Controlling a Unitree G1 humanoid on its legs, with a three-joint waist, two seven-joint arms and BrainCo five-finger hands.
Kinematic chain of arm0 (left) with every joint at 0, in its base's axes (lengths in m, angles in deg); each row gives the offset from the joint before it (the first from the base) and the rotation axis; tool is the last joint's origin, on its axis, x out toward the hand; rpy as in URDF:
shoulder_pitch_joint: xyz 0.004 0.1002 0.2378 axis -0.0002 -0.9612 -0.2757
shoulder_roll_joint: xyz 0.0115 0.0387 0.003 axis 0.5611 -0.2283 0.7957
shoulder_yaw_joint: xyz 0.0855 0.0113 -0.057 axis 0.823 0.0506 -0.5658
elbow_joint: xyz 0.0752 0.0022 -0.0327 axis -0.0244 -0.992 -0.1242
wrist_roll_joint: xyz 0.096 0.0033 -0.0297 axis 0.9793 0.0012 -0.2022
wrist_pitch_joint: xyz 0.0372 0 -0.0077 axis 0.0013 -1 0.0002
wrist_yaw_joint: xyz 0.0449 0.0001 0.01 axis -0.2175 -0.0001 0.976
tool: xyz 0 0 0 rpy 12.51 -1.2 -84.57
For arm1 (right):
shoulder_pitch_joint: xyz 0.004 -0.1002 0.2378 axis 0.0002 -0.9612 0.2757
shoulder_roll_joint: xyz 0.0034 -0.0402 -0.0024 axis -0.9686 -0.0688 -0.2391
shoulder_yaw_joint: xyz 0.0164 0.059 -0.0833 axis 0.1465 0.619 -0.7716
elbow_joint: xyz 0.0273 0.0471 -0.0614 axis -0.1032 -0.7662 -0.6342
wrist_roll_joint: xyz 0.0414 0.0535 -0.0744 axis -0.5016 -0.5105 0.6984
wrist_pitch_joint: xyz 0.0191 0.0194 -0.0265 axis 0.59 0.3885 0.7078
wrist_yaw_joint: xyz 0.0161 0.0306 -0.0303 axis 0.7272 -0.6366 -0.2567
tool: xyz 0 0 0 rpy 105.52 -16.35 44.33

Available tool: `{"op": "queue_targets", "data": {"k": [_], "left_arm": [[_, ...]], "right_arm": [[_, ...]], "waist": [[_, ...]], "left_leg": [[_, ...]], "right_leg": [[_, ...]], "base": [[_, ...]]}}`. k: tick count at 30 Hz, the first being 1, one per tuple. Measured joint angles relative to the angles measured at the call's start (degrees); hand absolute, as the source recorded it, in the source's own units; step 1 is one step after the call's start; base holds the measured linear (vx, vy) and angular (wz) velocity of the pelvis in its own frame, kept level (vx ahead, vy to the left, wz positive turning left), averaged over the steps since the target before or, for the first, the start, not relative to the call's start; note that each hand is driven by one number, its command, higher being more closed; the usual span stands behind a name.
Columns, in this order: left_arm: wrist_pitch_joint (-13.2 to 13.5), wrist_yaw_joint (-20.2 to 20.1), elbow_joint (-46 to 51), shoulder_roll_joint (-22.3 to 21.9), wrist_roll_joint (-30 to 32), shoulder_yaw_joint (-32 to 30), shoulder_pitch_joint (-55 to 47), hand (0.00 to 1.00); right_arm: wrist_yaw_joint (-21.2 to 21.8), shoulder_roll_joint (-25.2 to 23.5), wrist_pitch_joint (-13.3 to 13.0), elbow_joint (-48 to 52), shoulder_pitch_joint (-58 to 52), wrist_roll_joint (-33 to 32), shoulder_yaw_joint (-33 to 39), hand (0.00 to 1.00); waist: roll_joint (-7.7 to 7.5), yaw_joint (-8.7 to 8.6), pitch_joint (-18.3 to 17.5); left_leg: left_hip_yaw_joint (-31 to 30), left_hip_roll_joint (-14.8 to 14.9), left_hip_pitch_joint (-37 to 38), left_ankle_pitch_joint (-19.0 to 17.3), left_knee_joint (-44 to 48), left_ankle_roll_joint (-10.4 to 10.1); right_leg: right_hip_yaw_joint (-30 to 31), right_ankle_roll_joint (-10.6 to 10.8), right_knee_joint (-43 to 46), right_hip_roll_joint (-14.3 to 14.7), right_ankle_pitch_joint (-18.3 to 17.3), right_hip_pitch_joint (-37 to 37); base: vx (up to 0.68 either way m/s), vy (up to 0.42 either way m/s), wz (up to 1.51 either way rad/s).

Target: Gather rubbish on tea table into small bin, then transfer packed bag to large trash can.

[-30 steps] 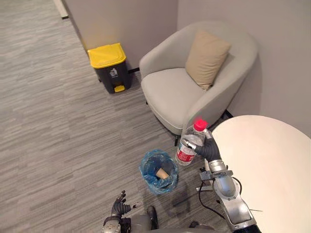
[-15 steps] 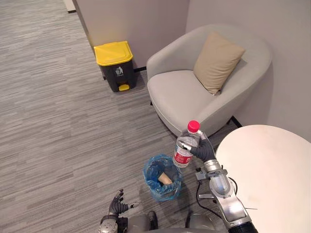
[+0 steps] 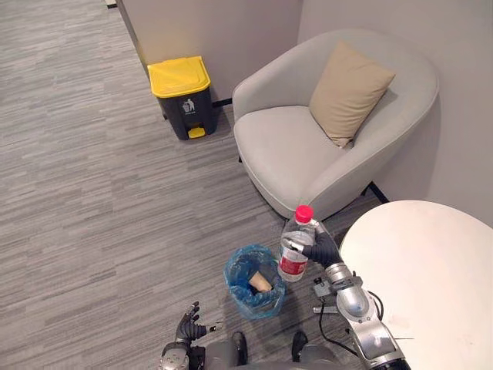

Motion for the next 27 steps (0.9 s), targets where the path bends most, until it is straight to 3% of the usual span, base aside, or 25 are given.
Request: {"op": "queue_targets", "data": {"k": [3,7,11,18,20,27], "left_arm": [[0.01,0.11,0.01,0.14,-0.05,-0.04,2.93,0.0],[0.05,0.5,0.34,0.79,-0.27,-0.09,6.71,0.0],[0.09,1.69,3.14,0.32,-1.38,-0.53,8.55,0.0],[0.95,3.79,9.33,-2.28,-4.28,-3.03,11.71,0.0],[1.33,4.12,11.19,-2.87,-4.79,-4.47,14.24,0.0],[2.43,4.95,15.44,-2.89,-5.79,-5.87,20.66,0.0]], "right_arm": [[-0.03,2.13,0.07,-3.2,5.75,-0.02,-2.37,1.0],[-0.34,2.39,0.12,-5.39,13.27,-0.02,-4.29,1.0],[-1.68,2.44,0.24,-5.16,17.12,0.05,-6.31,1.0],[-5.77,2.04,1.44,-4.78,26.36,0.2,-6.75,1.0],[-7.34,2.14,1.63,-4.8,30.31,0.21,-5.88,1.0],[-10.14,3.33,2.46,-7.78,40.24,0.23,-3.36,1.0]], "waist": [[1.46,0.1,4.07],[1.67,0.46,9.12],[1.86,1.56,11.52],[2.28,2.02,14.57],[2.26,2.92,16.02],[1.71,3.48,19.01]], "left_leg": [[-0.39,0.48,-5.68,-0.02,4.69,-0.02],[-0.3,0.78,-13.24,-1.39,10.19,0.43],[1.21,1.24,-20.13,-1.85,14.22,1.1],[4.32,4.97,-34.81,-1.82,20.94,1.06],[4.25,5.79,-39.53,-1.75,23.84,1.03],[2.46,5.94,-51.89,-1.35,30.79,0.99]], "right_leg": [[-0.1,-0.39,5.22,-0.04,-0.28,-5.69],[0.29,-0.76,15.46,-1.19,-3.29,-14.82],[1.36,-0.91,22.36,-2.39,-5.37,-23.18],[0.83,-1.73,30.08,-3.39,-5.86,-37.86],[0.85,-2.26,33.2,-3.4,-6.41,-42.59],[-0.14,-3.81,42.65,-5.12,-9.51,-54.57]], "base": [[-0.2,0.008,0.12],[-0.26,-0.003,0.13],[-0.25,-0.035,0.07],[-0.15,-0.064,0.15],[-0.08,-0.041,0.02],[-0.01,-0.063,0.2]]}}
